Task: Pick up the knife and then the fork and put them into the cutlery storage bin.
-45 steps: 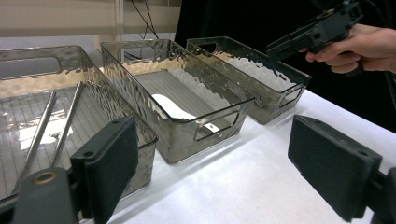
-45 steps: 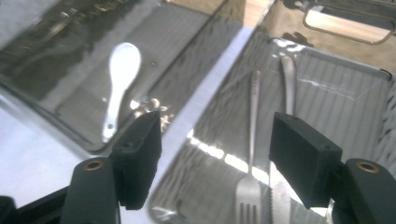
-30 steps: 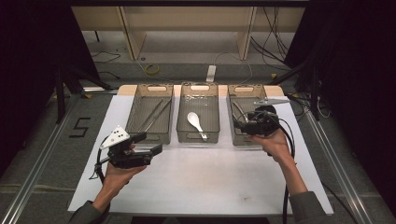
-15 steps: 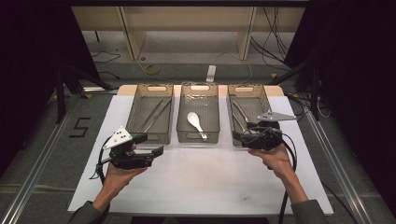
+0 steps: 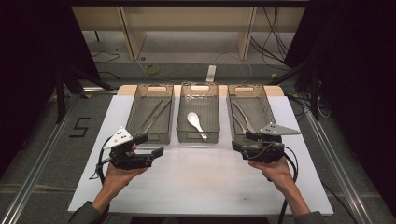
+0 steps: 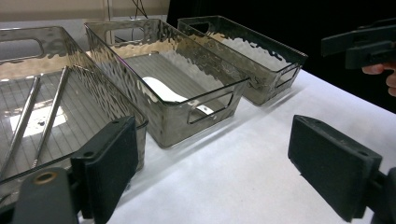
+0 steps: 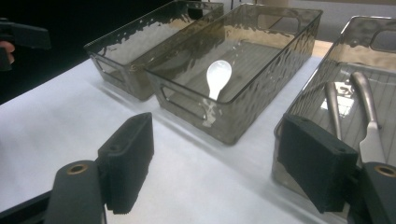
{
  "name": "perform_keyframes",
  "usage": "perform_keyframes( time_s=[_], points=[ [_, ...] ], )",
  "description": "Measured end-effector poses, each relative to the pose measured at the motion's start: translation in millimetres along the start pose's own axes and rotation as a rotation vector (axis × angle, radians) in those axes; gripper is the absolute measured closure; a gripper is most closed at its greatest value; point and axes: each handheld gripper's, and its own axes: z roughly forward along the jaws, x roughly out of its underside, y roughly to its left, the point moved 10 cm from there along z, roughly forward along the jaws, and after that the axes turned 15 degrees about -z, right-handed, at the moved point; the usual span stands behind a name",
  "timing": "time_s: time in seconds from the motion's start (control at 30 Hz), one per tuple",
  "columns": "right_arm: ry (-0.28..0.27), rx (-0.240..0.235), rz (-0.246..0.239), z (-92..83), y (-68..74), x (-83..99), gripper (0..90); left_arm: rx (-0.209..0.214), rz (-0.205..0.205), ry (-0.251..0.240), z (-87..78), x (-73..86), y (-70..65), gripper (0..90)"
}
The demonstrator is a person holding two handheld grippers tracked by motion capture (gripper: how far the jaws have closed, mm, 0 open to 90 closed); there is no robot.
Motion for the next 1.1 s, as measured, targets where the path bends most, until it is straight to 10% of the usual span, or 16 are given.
perform_keyframes(
  time_s=[1.1],
  points=[
    [-0.063, 0.004, -0.019, -29.4, 33.2, 34.4, 22.3, 0.028, -0.007, 0.023, -2.6, 4.5, -2.2, 15.6]
  ],
)
